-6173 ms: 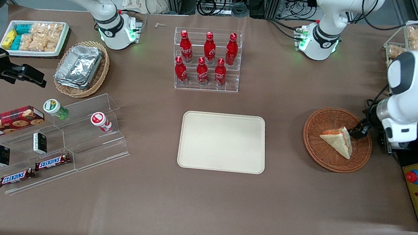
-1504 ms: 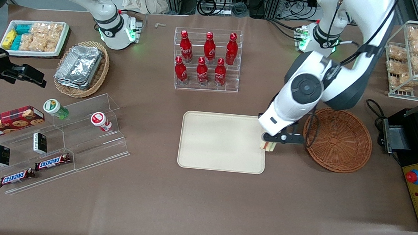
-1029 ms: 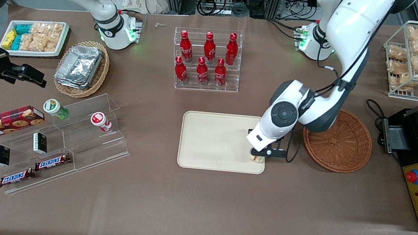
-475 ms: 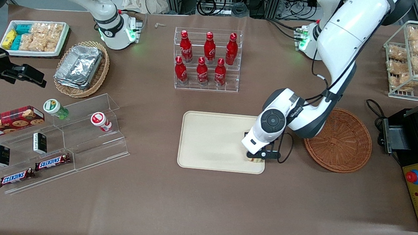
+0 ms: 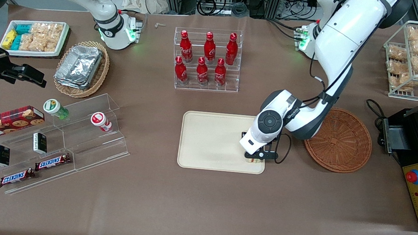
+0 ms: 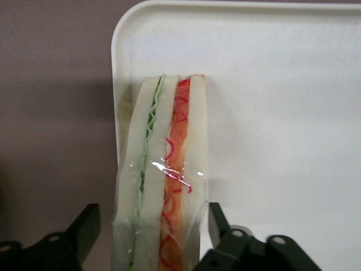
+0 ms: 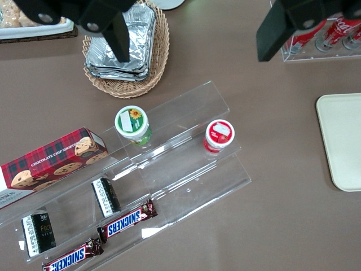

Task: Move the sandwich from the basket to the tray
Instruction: 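Open the left gripper to release the sandwich onto the tray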

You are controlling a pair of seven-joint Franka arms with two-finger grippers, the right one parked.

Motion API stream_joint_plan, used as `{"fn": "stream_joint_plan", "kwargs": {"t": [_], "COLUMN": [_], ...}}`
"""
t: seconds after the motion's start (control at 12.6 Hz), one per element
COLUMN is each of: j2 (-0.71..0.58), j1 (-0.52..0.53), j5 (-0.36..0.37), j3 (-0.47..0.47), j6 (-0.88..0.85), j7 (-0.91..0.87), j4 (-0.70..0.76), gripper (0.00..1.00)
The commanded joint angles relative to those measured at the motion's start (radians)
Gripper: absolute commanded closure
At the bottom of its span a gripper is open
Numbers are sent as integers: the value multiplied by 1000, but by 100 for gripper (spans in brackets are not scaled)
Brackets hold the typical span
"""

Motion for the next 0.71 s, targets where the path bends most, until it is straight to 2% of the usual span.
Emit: {"fn": "stream_joint_plan", "kwargs": {"t": [0.0, 0.32, 0.63], "j2": [3, -134, -279], "j1": [-23, -14, 64], "j5": [24, 18, -2], "j3": [10, 12, 7], "j6": [0, -24, -112], "j7": [-24, -32, -15], "j4": [27, 25, 25], "gripper": [1, 1, 1]}}
